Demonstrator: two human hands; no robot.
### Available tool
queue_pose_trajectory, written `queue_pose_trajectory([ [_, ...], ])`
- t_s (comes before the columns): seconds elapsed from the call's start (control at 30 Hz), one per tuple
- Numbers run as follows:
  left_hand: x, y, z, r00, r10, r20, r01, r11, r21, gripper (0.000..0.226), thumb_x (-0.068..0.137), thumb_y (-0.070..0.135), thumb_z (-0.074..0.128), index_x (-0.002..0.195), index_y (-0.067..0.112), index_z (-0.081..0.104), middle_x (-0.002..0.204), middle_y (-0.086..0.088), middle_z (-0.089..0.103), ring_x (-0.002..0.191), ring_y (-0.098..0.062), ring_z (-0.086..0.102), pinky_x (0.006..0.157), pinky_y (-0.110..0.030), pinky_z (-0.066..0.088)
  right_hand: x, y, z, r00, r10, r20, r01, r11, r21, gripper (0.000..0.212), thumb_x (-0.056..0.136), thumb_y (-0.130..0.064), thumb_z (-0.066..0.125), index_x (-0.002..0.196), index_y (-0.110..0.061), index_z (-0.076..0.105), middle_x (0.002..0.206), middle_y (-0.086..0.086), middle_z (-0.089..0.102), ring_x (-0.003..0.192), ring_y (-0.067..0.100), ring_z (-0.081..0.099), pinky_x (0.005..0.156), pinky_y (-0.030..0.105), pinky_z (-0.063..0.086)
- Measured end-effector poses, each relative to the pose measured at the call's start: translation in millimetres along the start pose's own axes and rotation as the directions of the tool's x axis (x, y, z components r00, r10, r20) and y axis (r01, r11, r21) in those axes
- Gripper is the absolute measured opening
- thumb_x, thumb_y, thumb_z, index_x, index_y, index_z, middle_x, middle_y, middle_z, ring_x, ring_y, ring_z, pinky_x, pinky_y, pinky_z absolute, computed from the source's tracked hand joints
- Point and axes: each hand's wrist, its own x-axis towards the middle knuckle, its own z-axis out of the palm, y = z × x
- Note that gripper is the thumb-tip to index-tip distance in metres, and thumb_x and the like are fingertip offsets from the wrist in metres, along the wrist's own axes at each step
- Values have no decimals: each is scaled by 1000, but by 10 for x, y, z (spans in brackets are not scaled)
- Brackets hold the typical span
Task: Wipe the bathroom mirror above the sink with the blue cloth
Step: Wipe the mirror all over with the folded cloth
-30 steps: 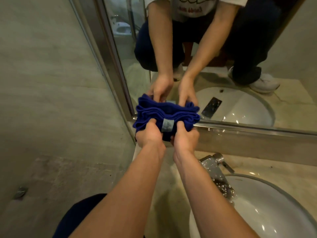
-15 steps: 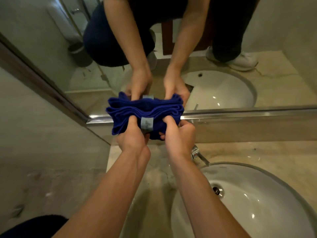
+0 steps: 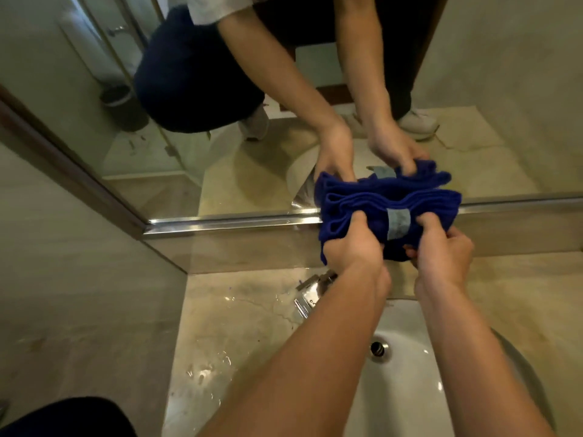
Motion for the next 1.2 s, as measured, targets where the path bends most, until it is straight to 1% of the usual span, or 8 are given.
queue_pose_trajectory([
  [0.17, 14, 491, -785, 986, 141, -91, -150, 984, -95, 24, 82, 11, 66, 106, 10, 68, 96, -7, 74, 79, -17, 70, 55, -23, 53, -630, 209, 396, 968, -37, 246, 51, 997, -50, 13, 75, -27, 66, 69, -16, 62, 61, -3, 65, 53, 12, 58, 55, 38, 50],
  [0.27, 97, 1009, -1264, 927, 315, -203, -347, 926, -148, 21, 87, 10, 62, 107, 10, 67, 95, -5, 71, 77, -14, 67, 56, -22, 54, -1067, 392, 909, 889, -39, 455, 97, 990, -104, 26, 64, -42, 66, 75, -18, 65, 67, -1, 70, 63, 21, 66, 68, 54, 55],
  [0.37, 278, 1442, -1506, 880, 362, -308, -431, 880, -197, 26, 90, 13, 61, 116, 9, 64, 95, -2, 67, 66, -7, 57, 49, -17, 49, -1404, 467, 1377, 817, -2, 576, 124, 977, -173, 42, 58, -58, 61, 83, -24, 66, 79, -1, 73, 76, 24, 71, 72, 51, 58],
  [0.57, 480, 1538, -1542, 914, 333, -232, -379, 905, -192, 29, 94, 15, 60, 122, 11, 60, 107, -1, 66, 53, -1, 58, 44, -15, 45, -1362, 516, 1540, 844, 4, 536, 172, 945, -278, 41, 62, -61, 56, 77, -24, 62, 74, -3, 72, 70, 20, 71, 70, 43, 59],
  [0.7, 568, 1399, -1415, 912, 359, -200, -397, 893, -210, 38, 92, 19, 64, 129, 15, 59, 121, -2, 69, 95, -13, 72, 65, -24, 59, -1158, 531, 1389, 842, -26, 539, 197, 944, -263, 34, 64, -54, 59, 75, -22, 64, 68, -3, 71, 65, 18, 70, 69, 43, 60],
  [0.9, 448, 867, -933, 940, 317, -124, -333, 932, -141, 37, 90, 18, 64, 127, 19, 61, 115, 0, 72, 98, -14, 71, 64, -23, 57, -651, 298, 848, 913, -28, 406, 141, 957, -253, 25, 72, -40, 66, 67, -16, 61, 56, -1, 68, 58, 20, 69, 66, 43, 59],
  [1.1, 47, 108, -91, 995, 95, -23, -97, 989, -110, 16, 87, 12, 68, 101, 18, 63, 97, 1, 69, 77, -11, 67, 57, -24, 54, 128, 76, 138, 983, -51, 175, 88, 973, -213, 22, 72, -30, 67, 60, -14, 58, 45, -4, 60, 45, 20, 63, 58, 41, 53],
  [1.2, -135, -149, 165, 992, -74, 105, 73, 997, 13, 21, 85, 12, 68, 104, 15, 60, 105, -4, 68, 74, -11, 62, 50, -20, 48, 423, -177, -338, 994, -44, 96, 72, 945, -318, 20, 79, -27, 66, 66, -15, 57, 65, 7, 67, 47, 20, 63, 50, 29, 45],
])
